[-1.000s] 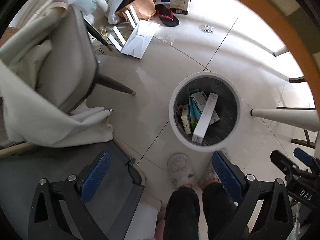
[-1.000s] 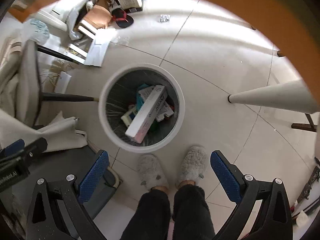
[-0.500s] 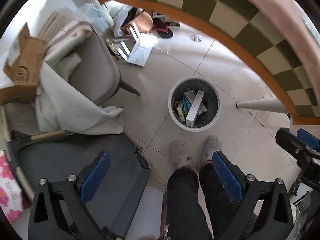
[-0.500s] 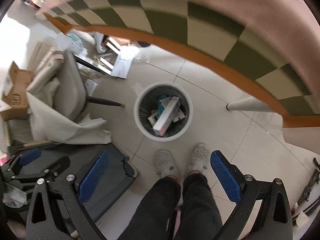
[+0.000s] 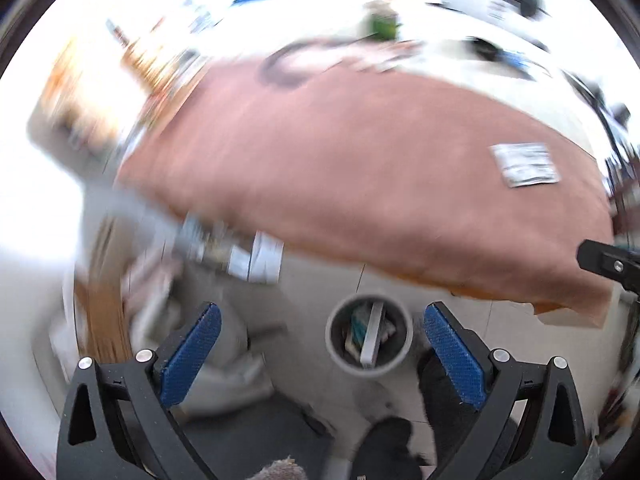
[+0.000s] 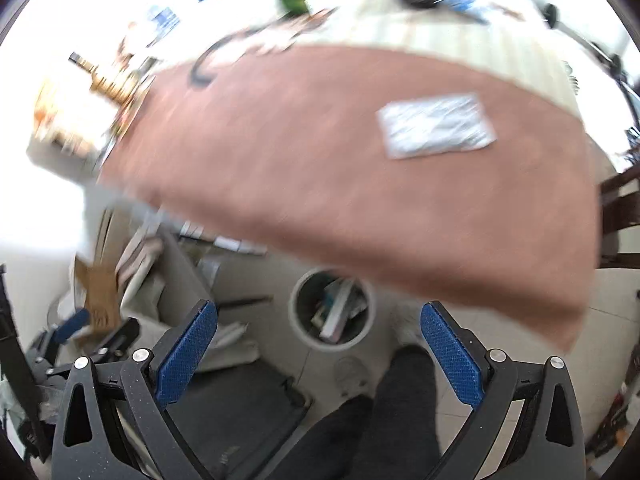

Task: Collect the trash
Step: 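Bring both tools back over the table toward the foil pack and bag, then grasp the foil blister pack with the left tool while the right tool grasps the blue bag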

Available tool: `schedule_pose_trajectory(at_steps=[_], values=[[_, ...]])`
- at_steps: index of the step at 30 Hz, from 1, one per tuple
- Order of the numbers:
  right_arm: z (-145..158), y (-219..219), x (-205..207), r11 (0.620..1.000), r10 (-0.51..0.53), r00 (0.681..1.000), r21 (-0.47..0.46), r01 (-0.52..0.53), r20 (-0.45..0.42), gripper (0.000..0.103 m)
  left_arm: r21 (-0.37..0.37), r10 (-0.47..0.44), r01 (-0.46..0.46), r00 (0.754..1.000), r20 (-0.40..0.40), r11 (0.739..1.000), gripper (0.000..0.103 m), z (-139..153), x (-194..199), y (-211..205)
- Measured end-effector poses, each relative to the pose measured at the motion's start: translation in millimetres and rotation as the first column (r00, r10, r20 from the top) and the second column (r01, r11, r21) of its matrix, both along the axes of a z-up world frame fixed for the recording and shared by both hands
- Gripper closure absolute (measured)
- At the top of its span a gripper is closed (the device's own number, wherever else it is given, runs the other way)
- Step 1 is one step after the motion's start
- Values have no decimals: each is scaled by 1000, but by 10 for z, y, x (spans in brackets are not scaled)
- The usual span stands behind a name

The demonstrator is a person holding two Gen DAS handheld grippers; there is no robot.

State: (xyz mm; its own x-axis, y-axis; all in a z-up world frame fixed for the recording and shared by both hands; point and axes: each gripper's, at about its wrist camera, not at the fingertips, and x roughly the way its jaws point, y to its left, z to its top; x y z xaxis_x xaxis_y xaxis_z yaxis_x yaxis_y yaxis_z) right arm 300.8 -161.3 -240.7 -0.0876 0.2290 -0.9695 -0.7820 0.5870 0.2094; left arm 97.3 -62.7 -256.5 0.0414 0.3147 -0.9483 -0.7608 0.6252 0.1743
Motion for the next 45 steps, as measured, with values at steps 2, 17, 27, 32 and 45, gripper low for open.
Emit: schedule_pose_trajectory(at_steps=[2,17,27,32,45], values=[[-8,-36,357,999,-24,999,-30,25,27,0,17,-144,145,989,-39,989,0,-14,507,21],[-927,-358,2597,940,-277,960,-201,276,23,0,-353,-756,672,616,-220,650,0,-1411,3026,-123],[-949,-220,3215,920,-352,936,-188,343,-16,0,-424,-677,585,729,-99,692,36,-1348,3205,284],[-873,95,3446,930,-341,940,-155,332,-29,0,-433,-247,183,964,-95,882,36,-1305,2999,1060],[-968,2058,4193,982,-173,984,-75,176,47,0,-448,292,-296,953,-79,843,35,-1296,2393,2137]])
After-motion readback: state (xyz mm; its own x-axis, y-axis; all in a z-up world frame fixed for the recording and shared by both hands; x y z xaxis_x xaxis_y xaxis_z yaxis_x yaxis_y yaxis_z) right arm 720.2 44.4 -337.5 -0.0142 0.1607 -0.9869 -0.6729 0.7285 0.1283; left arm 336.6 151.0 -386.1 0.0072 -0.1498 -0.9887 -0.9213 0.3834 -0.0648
